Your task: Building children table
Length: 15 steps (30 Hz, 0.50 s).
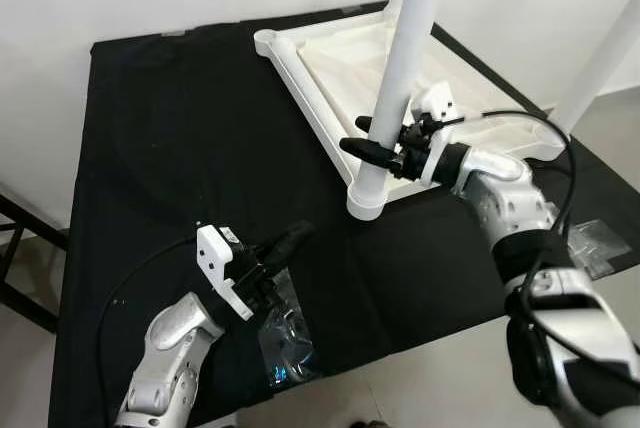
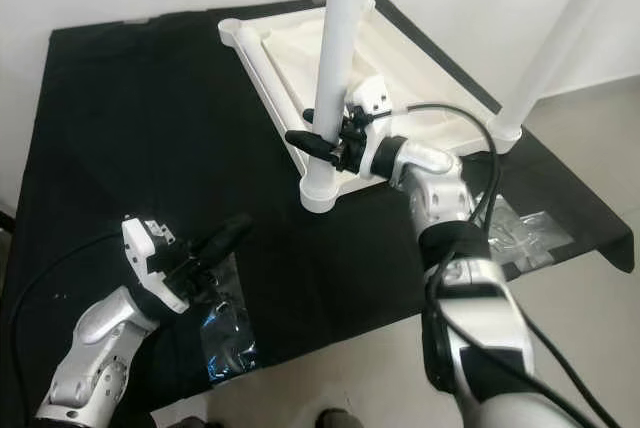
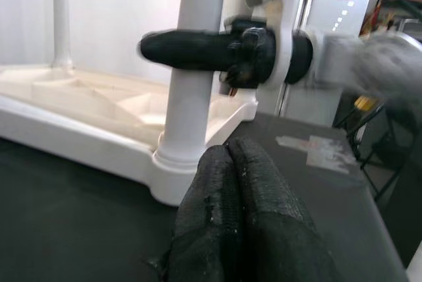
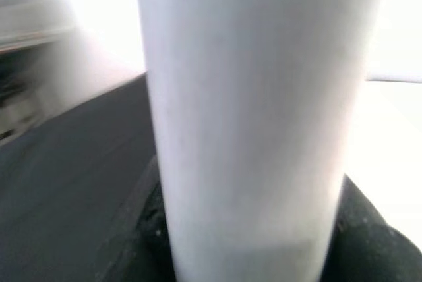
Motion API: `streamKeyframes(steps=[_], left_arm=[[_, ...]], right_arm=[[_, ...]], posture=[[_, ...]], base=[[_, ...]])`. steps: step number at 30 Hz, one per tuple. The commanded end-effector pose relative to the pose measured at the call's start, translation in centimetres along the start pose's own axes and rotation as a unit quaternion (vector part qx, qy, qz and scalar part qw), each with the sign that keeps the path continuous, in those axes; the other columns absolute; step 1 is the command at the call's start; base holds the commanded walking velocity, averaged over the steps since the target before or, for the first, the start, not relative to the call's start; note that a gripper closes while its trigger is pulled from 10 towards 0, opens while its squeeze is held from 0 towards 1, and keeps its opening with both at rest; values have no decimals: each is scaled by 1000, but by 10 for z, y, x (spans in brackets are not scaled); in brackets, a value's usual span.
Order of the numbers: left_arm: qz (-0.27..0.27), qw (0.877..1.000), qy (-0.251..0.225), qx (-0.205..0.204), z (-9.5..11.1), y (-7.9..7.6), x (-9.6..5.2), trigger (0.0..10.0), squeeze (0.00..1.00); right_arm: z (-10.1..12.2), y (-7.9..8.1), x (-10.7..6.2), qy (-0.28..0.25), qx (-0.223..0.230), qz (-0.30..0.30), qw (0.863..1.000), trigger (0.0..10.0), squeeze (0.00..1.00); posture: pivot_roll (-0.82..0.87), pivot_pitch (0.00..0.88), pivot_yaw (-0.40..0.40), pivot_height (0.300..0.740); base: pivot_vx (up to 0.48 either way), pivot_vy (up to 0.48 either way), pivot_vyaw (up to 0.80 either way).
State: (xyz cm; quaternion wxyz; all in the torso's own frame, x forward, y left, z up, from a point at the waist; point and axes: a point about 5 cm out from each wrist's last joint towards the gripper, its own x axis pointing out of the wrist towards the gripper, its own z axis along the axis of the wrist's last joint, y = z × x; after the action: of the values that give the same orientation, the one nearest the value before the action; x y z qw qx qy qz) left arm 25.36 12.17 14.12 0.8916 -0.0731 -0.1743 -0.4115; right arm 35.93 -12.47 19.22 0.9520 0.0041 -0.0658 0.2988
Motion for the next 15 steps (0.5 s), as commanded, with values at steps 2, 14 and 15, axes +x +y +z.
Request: streamKeyframes(steps=[2, 14, 15], left_arm=[[1, 1000, 10, -5, -3, 2, -4, 10000, 0], [0, 1000, 18, 2, -5, 6, -3, 10000, 0], [-1, 1000, 18, 1, -5, 6, -3, 10000, 0]], right_arm=[[-58, 48, -21, 108, 24, -59, 992, 0, 0], [-40, 14, -5, 103, -28, -54, 993, 10000, 1000], [-34, 8, -3, 99, -33, -46, 994, 10000, 1000]], posture=[[-15, 145, -6, 740], [23, 123, -8, 740], [22, 124, -7, 740]], base=[[0, 0, 0], [0, 0, 0], [0, 0, 0]])
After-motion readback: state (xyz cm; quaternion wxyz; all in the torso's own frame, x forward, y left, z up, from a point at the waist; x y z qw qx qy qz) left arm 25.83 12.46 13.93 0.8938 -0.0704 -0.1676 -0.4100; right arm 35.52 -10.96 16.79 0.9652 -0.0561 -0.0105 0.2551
